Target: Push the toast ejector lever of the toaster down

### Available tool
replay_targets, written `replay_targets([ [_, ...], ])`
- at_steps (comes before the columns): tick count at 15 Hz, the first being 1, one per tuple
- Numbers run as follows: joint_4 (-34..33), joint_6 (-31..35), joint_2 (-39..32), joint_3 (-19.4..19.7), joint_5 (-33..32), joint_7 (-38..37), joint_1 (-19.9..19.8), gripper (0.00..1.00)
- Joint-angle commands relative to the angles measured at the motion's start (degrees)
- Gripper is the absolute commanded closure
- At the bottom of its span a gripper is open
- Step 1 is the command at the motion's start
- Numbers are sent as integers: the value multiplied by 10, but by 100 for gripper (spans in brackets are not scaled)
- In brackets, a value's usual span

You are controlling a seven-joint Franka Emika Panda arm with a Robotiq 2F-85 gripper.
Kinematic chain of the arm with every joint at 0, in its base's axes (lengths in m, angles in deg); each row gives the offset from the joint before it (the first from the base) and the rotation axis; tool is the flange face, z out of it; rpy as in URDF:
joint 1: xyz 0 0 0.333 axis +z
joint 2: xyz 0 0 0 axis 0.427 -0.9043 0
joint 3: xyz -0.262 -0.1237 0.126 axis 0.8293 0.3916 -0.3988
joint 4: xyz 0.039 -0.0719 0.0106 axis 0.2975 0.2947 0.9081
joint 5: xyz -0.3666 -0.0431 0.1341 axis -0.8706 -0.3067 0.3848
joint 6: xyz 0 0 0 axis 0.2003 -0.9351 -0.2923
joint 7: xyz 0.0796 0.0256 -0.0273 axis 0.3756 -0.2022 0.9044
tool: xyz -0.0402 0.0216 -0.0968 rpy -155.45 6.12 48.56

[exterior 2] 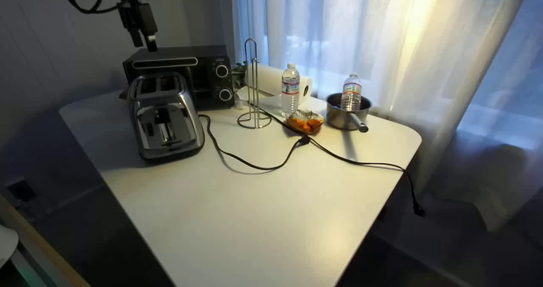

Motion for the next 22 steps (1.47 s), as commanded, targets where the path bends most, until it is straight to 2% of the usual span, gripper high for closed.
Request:
replay_targets([
  [1,-1,-1,0,5,-1,-1,5,0],
  [13,-1,-1,0,5,-1,-1,5,0],
  [16,-9,-20,4,20,3,-20,-10,0],
  [22,8,-71,51,80,18,4,-45,0],
])
